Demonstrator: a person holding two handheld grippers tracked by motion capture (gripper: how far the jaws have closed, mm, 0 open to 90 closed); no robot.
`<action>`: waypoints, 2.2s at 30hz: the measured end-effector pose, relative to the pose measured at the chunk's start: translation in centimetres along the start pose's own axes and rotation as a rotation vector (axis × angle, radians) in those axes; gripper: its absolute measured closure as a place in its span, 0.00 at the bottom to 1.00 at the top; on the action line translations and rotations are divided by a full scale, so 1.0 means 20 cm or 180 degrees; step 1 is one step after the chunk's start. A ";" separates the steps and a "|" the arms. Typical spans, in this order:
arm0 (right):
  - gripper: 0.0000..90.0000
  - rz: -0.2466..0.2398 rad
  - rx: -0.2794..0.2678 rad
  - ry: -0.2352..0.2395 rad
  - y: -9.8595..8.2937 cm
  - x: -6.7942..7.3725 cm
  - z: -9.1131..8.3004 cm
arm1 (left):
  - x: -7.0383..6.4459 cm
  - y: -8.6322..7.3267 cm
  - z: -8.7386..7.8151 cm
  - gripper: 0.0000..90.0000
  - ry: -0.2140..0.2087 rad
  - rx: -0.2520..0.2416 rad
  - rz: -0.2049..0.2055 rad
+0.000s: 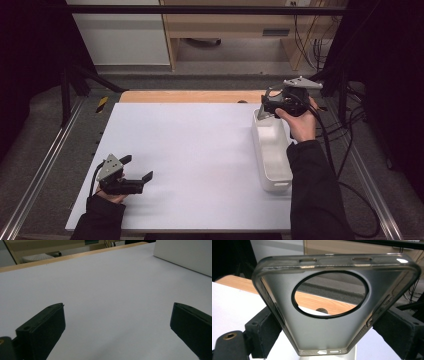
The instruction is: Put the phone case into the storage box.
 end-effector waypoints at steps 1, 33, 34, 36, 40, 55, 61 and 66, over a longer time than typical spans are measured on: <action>0.13 0.0016 0.0012 -0.0015 0.00 0.00 0.01 | 0.00 0.00 0.00 0.00 -0.0001 -0.0003 -0.0003; 0.13 0.0198 0.0331 -0.0249 -0.15 -0.09 0.27 | -0.01 0.00 0.01 0.00 -0.0021 0.0031 0.0066; 0.13 0.0192 0.0334 -0.0249 -0.15 -0.09 0.28 | -0.01 0.00 0.01 0.00 -0.0020 0.0032 0.0071; 0.13 0.0210 0.0354 -0.0262 -0.16 -0.08 0.29 | -0.01 0.00 0.01 0.00 -0.0022 0.0032 0.0071; 0.13 0.0223 0.0388 -0.0299 -0.18 -0.09 0.32 | -0.01 0.00 0.01 0.00 -0.0020 0.0032 0.0076; 0.13 0.0254 0.0479 -0.0337 -0.25 -0.11 0.38 | -0.02 -0.01 0.02 0.00 -0.0021 0.0053 0.0117; 0.13 0.0265 0.0508 -0.0345 -0.27 -0.11 0.40 | -0.02 -0.01 0.02 0.00 -0.0021 0.0055 0.0122; 0.13 0.0282 0.0522 -0.0351 -0.29 -0.12 0.41 | -0.02 -0.01 0.02 0.00 -0.0020 0.0060 0.0129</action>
Point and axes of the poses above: each handheld gripper's, and its own axes: z roughly forward along the jaws, y roughly out of its top, x roughly to its left, the point moved 1 cm from there along z, roughly forward along the jaws, and after that the axes turned 11 degrees about y, right-handed, at the moved point
